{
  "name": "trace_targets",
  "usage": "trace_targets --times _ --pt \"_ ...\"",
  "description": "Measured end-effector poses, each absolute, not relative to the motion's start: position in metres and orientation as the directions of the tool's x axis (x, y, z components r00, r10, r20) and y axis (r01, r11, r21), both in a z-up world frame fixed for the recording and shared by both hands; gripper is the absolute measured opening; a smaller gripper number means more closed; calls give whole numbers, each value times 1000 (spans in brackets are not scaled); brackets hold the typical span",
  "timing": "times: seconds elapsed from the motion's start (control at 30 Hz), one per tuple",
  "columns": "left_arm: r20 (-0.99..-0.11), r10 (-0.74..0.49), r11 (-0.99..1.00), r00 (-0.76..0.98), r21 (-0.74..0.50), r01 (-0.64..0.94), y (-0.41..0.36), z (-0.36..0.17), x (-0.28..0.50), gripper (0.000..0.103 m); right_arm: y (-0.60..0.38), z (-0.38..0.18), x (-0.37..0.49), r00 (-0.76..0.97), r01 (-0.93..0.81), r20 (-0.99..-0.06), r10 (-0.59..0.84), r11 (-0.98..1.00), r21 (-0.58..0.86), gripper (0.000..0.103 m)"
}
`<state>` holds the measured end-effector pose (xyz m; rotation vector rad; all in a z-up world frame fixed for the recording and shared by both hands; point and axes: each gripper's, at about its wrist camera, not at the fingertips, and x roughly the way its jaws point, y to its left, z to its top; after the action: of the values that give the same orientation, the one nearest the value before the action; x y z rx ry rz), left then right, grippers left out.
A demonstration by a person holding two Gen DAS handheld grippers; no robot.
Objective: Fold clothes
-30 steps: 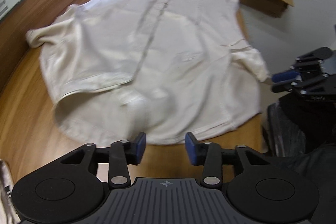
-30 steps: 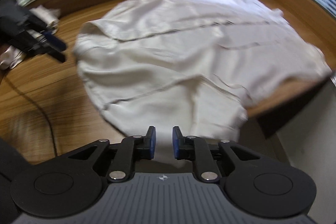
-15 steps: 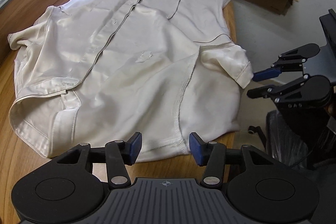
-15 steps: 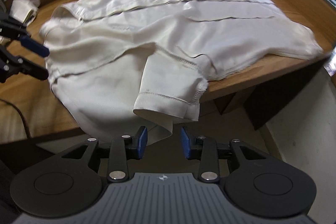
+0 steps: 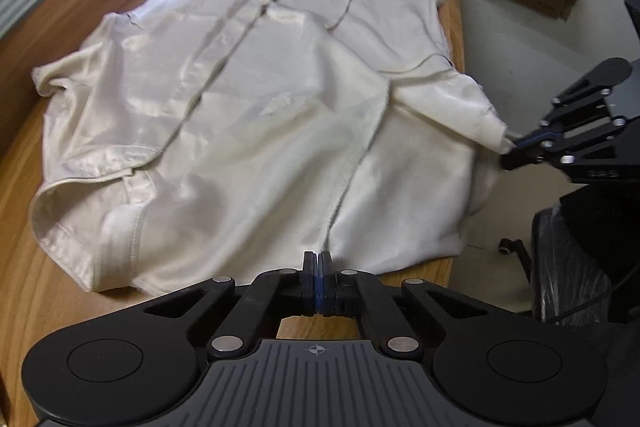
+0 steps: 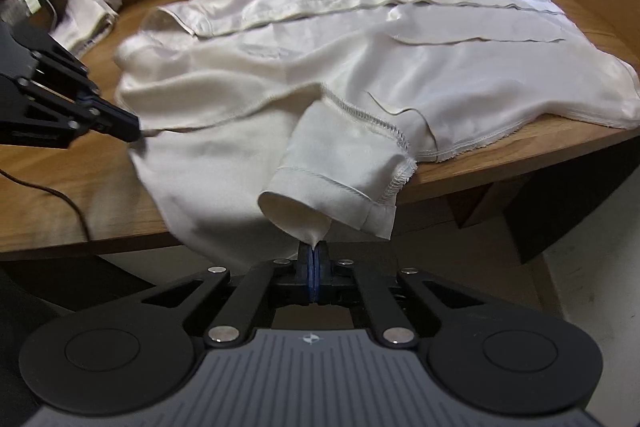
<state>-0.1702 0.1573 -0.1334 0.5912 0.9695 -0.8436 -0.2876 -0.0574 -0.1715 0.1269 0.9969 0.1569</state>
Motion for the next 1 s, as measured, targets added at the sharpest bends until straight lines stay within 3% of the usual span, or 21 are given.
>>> trace_targets --times 0.33,0.4,0.47,0.53,0.6,0.93,1.0 --pt "-876 -388 517 286 50 854 181 -116 -182 4 -68 -136 -324 531 -56 -760 375 910 410 1" --pt "-877 -389 511 282 50 858 182 -119 -186 5 -63 -140 -326 506 -39 -785 357 919 393 1" --pt "-873 -395 512 286 49 857 180 -122 -188 23 -57 -146 -327 478 -22 -819 319 936 351 6" --pt "-868 -402 516 292 49 855 176 -125 -190 32 -52 -149 -328 463 -10 -839 287 948 319 6" --pt "-861 -409 521 301 51 852 170 -126 -190 34 -49 -147 -330 461 -5 -844 275 951 308 6" --pt "-876 -356 534 324 94 840 146 -153 -177 34 -44 -128 -332 475 -16 -849 233 966 257 12" --pt "-880 -363 550 307 64 833 149 -157 -174 20 -44 -123 -332 477 -19 -848 229 968 251 12"
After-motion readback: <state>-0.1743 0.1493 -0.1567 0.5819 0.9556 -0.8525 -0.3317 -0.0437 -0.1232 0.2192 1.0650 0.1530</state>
